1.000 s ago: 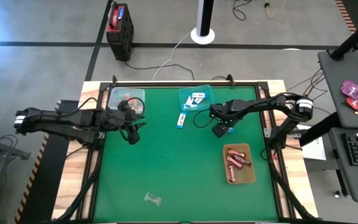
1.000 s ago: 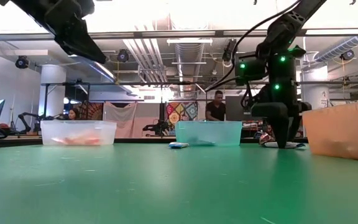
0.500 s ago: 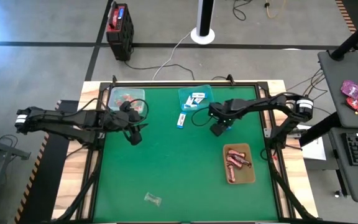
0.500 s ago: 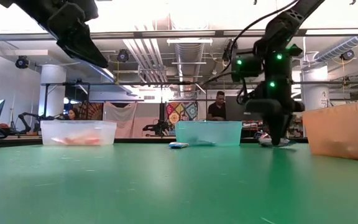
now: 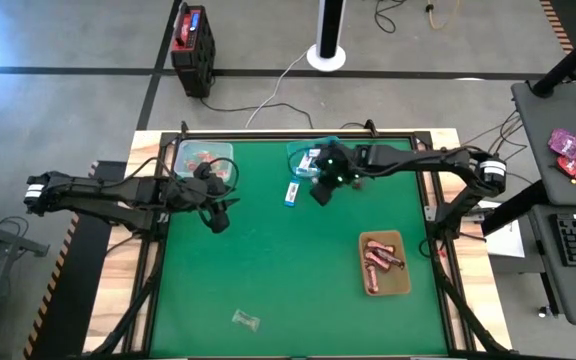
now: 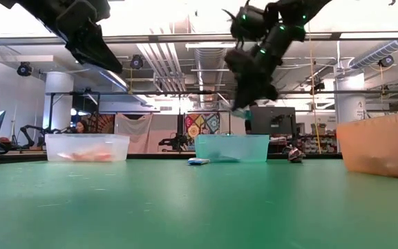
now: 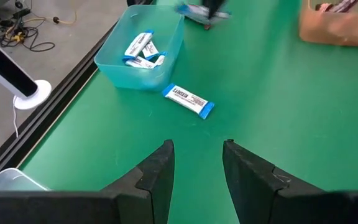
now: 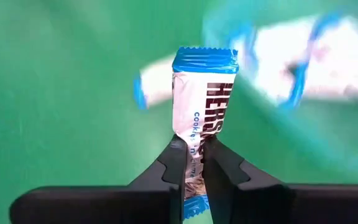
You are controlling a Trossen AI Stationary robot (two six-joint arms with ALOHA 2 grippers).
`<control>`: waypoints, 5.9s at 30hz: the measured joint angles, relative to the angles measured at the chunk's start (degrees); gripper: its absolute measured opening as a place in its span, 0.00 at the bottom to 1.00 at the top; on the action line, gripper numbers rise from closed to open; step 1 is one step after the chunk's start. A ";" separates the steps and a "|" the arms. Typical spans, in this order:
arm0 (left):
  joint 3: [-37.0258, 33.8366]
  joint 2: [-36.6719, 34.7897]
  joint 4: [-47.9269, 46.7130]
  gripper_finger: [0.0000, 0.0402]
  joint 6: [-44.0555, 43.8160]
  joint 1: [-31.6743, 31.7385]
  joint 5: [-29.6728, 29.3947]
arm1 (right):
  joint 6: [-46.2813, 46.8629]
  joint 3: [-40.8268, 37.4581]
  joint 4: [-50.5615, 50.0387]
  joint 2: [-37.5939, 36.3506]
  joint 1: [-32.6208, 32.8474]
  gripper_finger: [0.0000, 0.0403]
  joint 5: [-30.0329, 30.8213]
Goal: Sort candy by brand, put in halloween buckets
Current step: Put the white chocolate into the light blue bin, then put the green gummy into the white bin, then put the brown chocolate into the orange bin
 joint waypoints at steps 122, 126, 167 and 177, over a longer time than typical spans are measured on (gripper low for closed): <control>-0.13 19.12 3.27 0.00 -9.63 -27.01 -5.93 | 12.70 -0.47 -4.26 -6.51 24.27 0.44 26.30; -0.13 9.72 -7.39 0.00 -8.84 -15.31 -10.31 | 12.70 -0.57 -4.24 -6.51 24.27 0.44 27.62; 0.13 16.47 -4.51 0.21 17.11 49.03 6.96 | 24.47 -0.60 -7.58 -6.49 20.99 0.44 27.81; -0.29 5.40 -3.65 0.22 12.20 41.42 21.78 | 32.14 -0.64 -25.10 -5.25 8.24 0.44 23.61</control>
